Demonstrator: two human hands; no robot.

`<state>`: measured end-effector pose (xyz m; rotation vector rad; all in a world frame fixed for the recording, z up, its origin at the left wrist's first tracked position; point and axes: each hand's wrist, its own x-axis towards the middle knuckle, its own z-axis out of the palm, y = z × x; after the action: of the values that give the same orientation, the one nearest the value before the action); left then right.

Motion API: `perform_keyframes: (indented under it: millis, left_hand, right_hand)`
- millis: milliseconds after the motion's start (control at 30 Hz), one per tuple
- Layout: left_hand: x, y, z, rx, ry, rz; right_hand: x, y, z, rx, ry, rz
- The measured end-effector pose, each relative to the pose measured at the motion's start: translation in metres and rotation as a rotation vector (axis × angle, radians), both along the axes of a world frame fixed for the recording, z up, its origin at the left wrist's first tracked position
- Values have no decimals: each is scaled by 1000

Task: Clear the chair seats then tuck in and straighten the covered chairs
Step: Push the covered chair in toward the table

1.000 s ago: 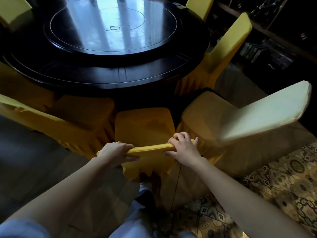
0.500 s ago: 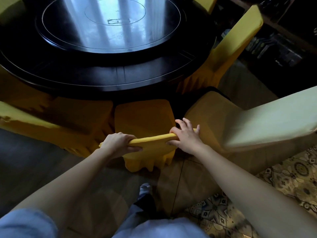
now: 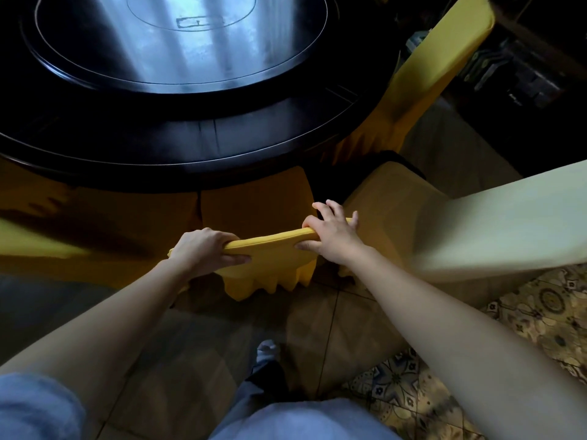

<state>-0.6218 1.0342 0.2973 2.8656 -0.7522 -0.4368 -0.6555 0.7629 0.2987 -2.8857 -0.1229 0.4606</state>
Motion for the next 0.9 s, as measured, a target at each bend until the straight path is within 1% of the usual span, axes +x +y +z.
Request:
perform_keyframes:
  millis: [133,333,600,900]
  left_hand:
    - [19,-4,-1,-4,-28,-4]
    - [37,-4,-3,-30,5,-17]
    - [40,-4,-3,-33,35,-26]
    - [40,-4,-1,0,41,-47]
  right_hand:
    - [20,-4,0,-3,2,-5]
    - [41,-7,6,-28,52,26]
    - [38,-7,9,-30,57,25]
    - [29,-1,14,16,52,-62]
